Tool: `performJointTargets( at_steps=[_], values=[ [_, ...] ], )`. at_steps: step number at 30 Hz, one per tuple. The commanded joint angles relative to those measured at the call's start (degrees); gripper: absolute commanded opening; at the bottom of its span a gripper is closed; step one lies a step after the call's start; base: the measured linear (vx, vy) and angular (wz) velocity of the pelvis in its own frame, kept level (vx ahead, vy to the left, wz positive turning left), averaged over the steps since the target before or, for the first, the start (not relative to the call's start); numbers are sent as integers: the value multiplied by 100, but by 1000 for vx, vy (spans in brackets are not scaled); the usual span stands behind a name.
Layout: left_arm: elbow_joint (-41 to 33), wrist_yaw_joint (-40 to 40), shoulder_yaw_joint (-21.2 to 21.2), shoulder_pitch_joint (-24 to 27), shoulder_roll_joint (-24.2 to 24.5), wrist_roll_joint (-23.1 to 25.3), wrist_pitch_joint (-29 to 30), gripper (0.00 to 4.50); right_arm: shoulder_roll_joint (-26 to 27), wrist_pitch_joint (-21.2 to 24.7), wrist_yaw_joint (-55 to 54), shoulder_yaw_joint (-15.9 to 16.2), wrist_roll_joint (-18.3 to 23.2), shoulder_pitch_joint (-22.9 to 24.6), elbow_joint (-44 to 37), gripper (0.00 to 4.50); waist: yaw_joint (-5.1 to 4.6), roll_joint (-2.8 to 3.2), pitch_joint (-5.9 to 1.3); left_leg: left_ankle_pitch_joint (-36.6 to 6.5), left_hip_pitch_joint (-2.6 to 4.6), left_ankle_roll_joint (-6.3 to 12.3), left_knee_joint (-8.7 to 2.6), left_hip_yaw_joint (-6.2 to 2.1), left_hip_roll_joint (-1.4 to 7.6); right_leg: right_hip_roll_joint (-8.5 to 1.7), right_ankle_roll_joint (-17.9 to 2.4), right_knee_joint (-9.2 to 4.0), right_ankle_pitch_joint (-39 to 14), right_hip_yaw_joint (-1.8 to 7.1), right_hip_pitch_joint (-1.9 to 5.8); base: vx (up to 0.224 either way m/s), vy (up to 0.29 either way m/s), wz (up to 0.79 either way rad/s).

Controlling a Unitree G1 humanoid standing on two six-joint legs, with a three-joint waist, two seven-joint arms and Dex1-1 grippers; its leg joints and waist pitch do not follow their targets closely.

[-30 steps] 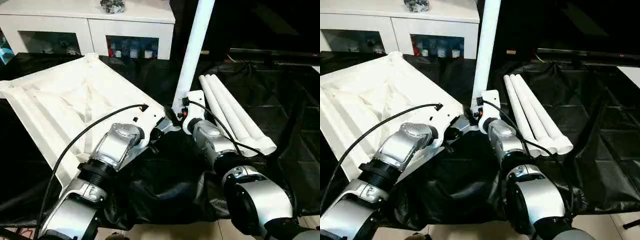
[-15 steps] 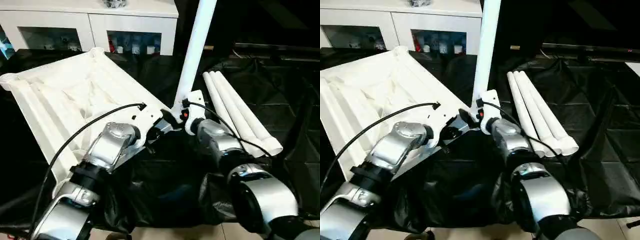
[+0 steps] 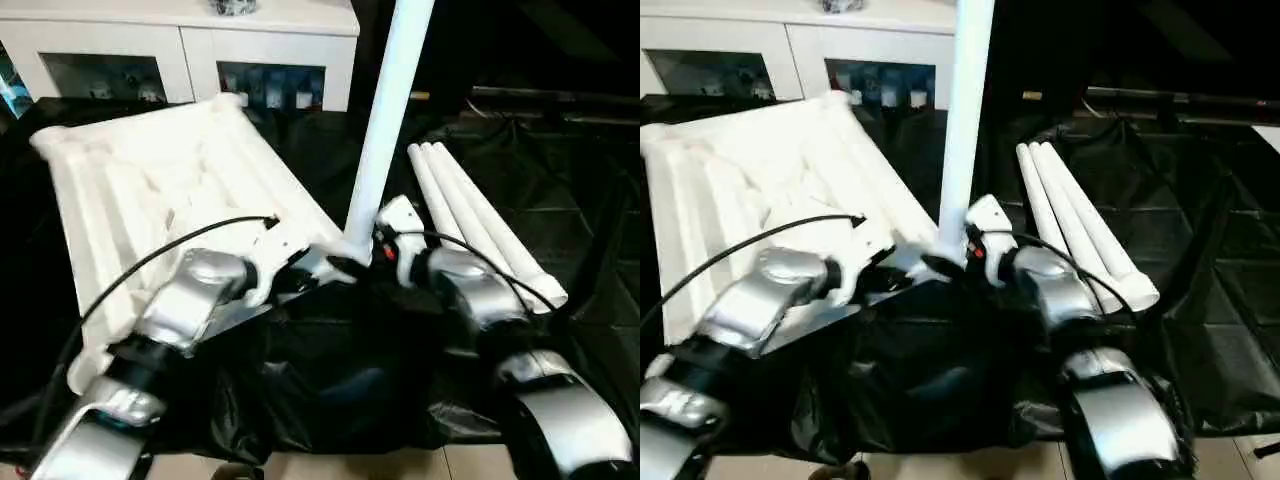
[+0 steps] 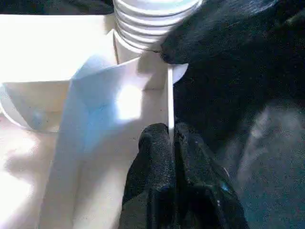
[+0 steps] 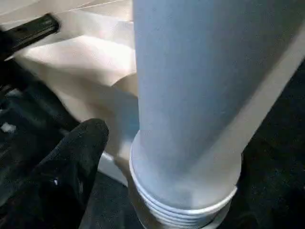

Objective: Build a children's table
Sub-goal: Rotate leg to tighten

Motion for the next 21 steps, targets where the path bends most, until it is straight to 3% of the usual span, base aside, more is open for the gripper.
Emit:
performJointTargets(
  at_steps=[1,5,21],
  values=[
    [-185,-294,-215,4,-57,-163,-159,0,17,82,269,171,37,37,-232,423,3,90,-396,-1229,207,207,-324,-115,263,-357,-1431,-320,41,207,264,0,0,0],
    [-396,-771,-301,155,218,-279,-402,0,-69,191,463,252,70,204,-524,423,12,94,-391,-1360,211,128,-333,-122,265,-365,-1395,-332,-170,210,259,0,0,0],
    [-539,-1256,-297,336,547,-379,-517,0,-162,724,855,468,185,660,-1410,286,90,86,-405,-1310,234,34,-313,-114,254,-351,-1345,-294,-95,214,245,0,0,0]
  ],
)
